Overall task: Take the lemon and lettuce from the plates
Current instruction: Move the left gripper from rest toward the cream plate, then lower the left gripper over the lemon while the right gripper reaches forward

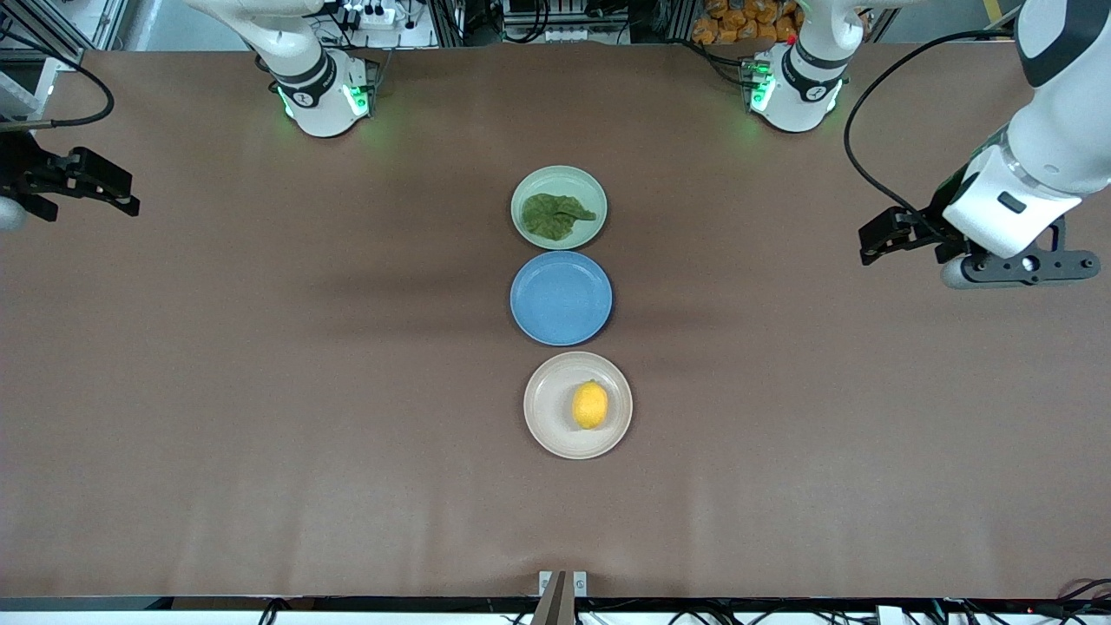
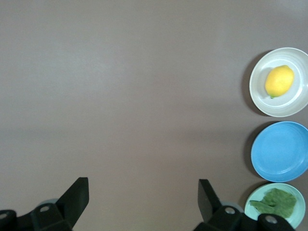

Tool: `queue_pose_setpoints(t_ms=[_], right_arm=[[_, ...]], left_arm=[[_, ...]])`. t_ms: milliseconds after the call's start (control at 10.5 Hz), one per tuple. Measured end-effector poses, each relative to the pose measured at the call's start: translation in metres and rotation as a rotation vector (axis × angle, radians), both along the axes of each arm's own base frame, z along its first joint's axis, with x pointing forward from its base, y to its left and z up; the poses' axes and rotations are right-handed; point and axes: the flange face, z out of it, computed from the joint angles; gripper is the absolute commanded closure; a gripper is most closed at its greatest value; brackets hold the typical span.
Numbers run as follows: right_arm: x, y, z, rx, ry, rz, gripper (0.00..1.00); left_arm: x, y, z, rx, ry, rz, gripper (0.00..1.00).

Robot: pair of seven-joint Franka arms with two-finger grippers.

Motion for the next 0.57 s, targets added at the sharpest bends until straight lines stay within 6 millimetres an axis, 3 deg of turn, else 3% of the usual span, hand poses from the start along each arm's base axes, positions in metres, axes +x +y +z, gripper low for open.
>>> queue_pose_setpoints(t_ms=[287, 573], right_arm=[[0.000, 0.000, -0.001, 0.000, 0.003, 0.000, 0.00], [0.000, 0.001, -0.004, 0.000, 0.010, 0.001, 0.00]], left_arm=[[0.013, -0.035, -0.023, -0.028, -0.029, -0.048, 0.00], [0.027, -0.082, -0.070, -0.043, -0.020, -0.107, 0.00]])
